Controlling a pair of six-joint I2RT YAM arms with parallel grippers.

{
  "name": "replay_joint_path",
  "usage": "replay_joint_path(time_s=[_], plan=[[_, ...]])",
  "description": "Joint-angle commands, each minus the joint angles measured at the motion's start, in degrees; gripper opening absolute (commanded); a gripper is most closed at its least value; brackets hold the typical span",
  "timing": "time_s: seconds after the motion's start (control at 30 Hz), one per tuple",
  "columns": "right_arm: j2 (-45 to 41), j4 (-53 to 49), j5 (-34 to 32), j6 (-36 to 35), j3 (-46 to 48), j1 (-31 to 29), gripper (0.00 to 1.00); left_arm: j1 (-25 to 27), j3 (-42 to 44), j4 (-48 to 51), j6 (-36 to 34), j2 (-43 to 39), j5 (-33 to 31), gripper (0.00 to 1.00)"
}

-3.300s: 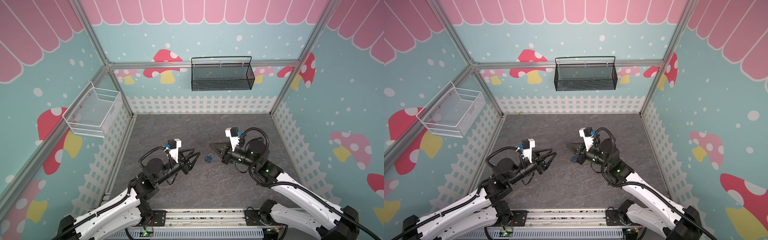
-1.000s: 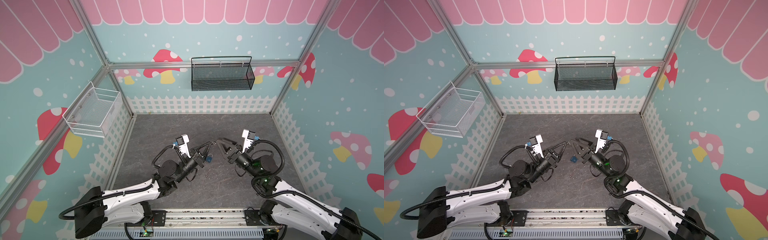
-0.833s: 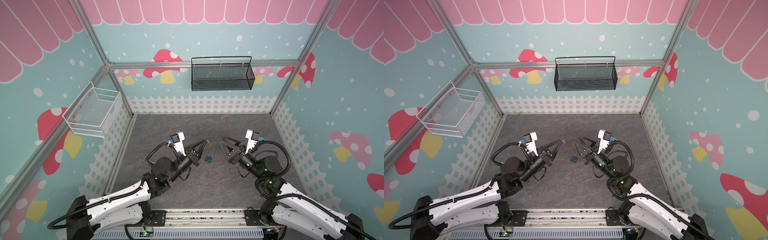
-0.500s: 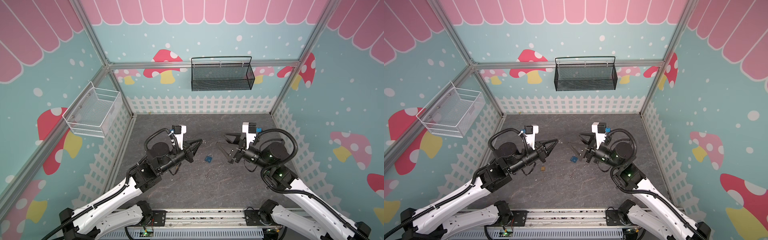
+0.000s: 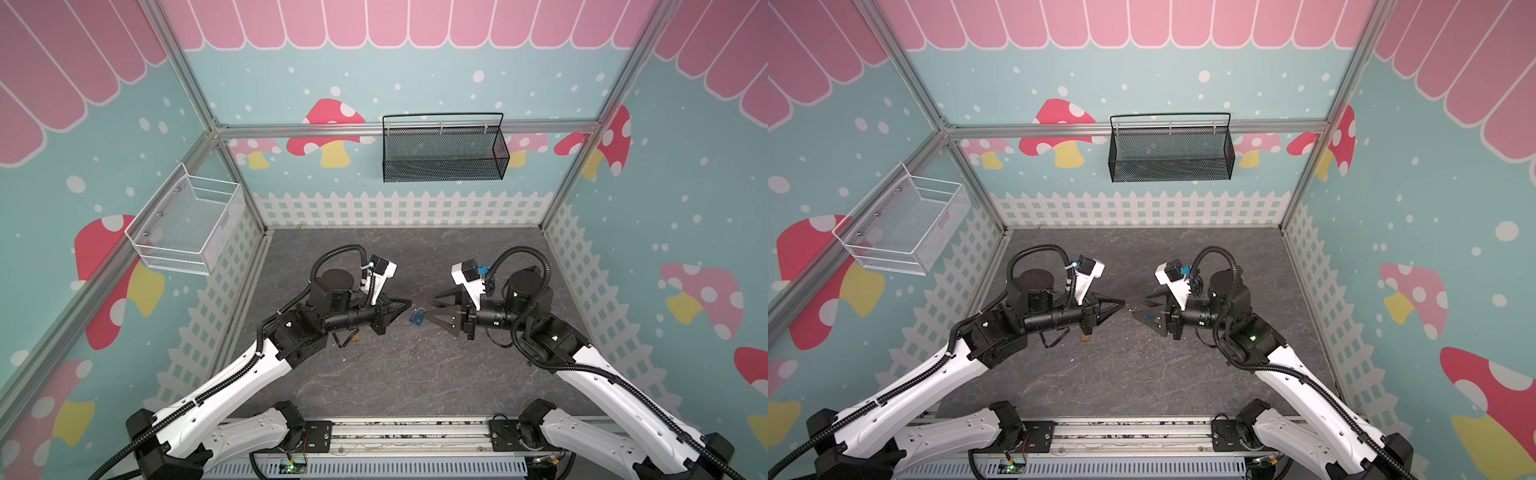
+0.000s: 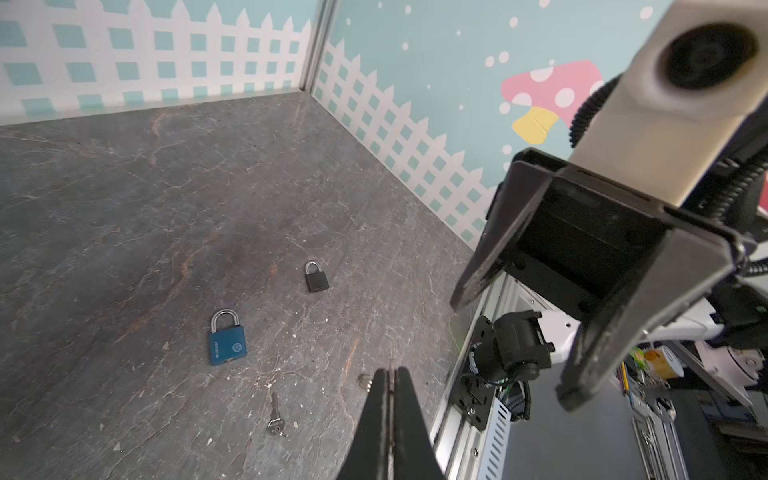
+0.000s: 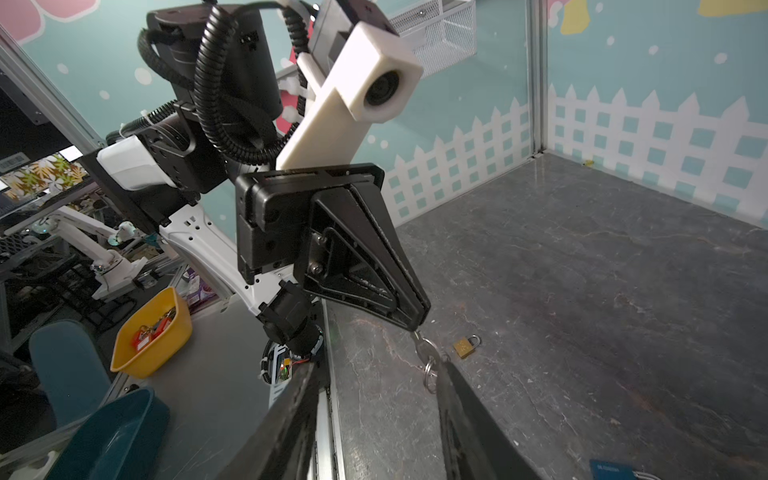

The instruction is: Unlock with the key

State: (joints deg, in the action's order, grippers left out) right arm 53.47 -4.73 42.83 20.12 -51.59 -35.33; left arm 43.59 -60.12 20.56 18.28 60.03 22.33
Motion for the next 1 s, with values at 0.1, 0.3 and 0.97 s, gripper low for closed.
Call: replay_joint_path(time_s=[0.1, 0.3, 0.97], plan=[[3.0, -4.3, 2.4, -6.1, -1.6, 0.1, 0.46, -0.3, -2.7, 2.1, -3.4, 1.2, 6.2, 0.0], [6.0, -6.3, 5.3, -8.8, -3.1, 0.1, 0.42, -0.2, -3.5, 2.3, -3.9, 2.0, 7.1, 0.0], [7.2, -7.2, 5.1, -11.9, -3.3, 0.2, 0.21, -0.3, -5.0, 3.6, -5.3, 4.2, 8.6, 0.0]])
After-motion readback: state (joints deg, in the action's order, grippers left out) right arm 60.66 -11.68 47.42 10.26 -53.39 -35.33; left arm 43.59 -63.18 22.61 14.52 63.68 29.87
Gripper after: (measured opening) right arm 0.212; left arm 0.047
